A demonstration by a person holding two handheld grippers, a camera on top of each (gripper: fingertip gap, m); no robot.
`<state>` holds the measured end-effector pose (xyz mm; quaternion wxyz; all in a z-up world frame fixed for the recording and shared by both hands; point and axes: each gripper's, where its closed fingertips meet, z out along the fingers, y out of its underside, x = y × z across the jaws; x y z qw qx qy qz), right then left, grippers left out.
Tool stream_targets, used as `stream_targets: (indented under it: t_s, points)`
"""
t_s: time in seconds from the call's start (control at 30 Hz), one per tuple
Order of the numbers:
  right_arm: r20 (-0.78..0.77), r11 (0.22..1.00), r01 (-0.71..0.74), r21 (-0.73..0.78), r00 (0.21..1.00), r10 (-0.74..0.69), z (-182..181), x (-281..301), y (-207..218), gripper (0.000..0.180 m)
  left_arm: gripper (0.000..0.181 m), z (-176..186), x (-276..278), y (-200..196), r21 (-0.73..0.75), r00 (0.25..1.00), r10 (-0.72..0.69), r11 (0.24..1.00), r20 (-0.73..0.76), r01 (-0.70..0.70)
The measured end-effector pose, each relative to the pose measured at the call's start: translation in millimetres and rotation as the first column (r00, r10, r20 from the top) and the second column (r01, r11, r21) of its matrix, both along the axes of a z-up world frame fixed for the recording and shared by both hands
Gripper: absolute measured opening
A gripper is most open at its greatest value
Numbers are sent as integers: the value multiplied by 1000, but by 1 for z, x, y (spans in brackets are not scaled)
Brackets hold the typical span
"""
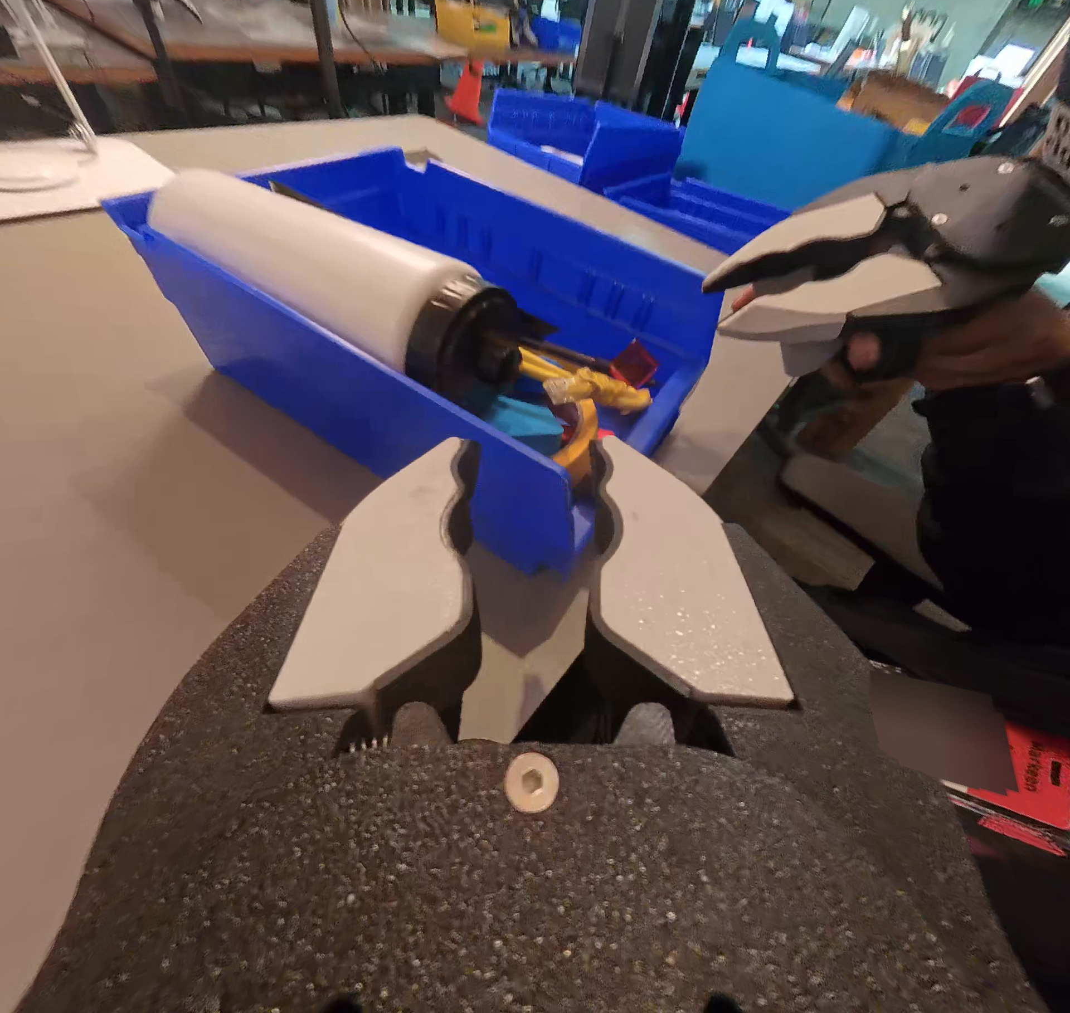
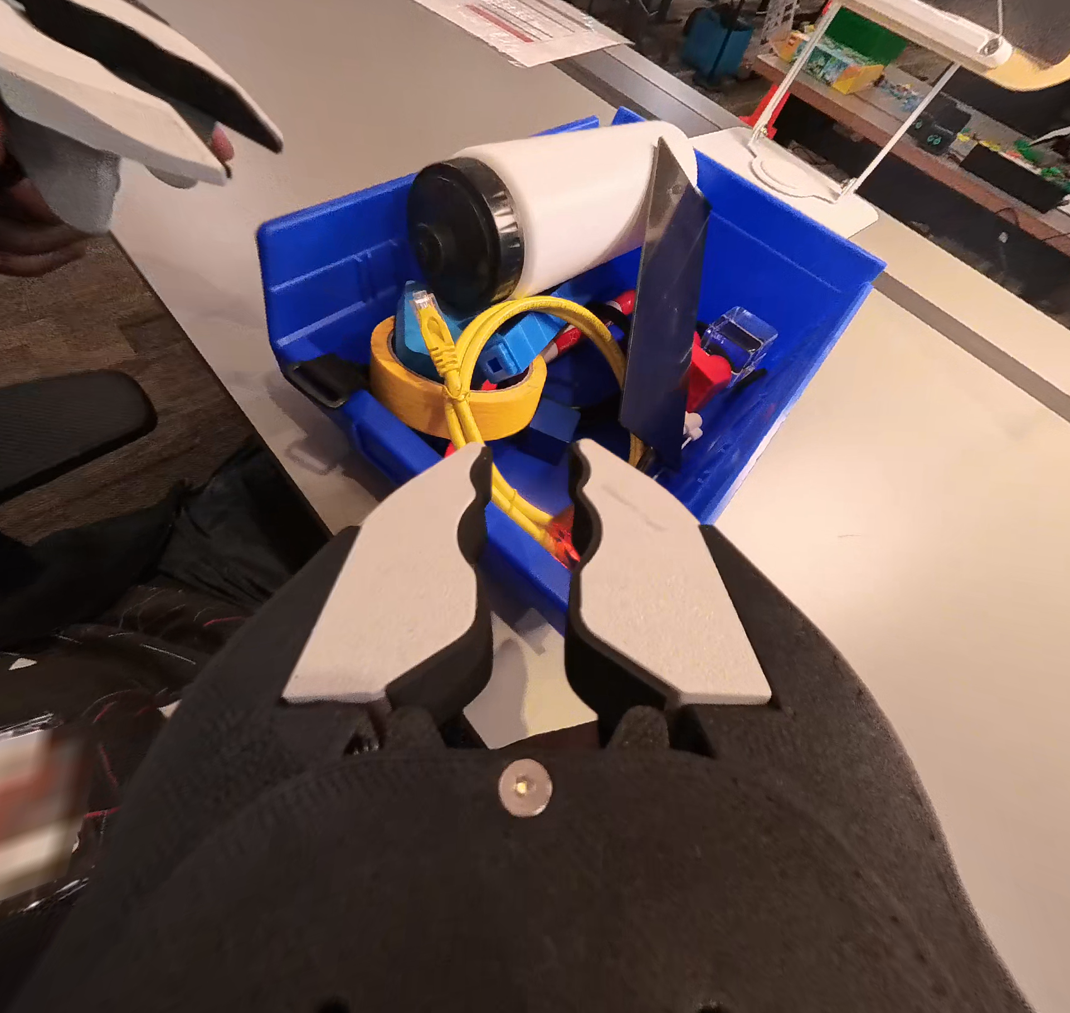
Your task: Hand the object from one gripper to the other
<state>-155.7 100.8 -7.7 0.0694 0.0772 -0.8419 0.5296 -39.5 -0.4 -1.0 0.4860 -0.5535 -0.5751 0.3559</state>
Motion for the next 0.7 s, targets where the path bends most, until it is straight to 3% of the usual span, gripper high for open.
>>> stream_targets:
  t_s: [0.03, 0.2, 0.4, 0.7]
  points:
    - [-9, 1000, -2, 3, 1000, 2, 1, 0, 1, 25, 42, 3, 0, -5, 8, 1000, 9, 1000, -24, -8]
    - [-86, 996, -56, 64, 994, 61, -2, -2, -2, 25, 49, -11, -12, -20, 49, 996, 6, 999, -85, -2]
    - [-239, 924, -313, 220, 901, 362, 0, -4, -13, 25, 58, -17, -18, -19, 89, 990, -85, 991, -113, 95]
    - [-252, 840, -471, 269, 807, 533, 27, -22, -47, 29, 71, 43, -34, -70, 75, 948, -11, 996, -319, 36]
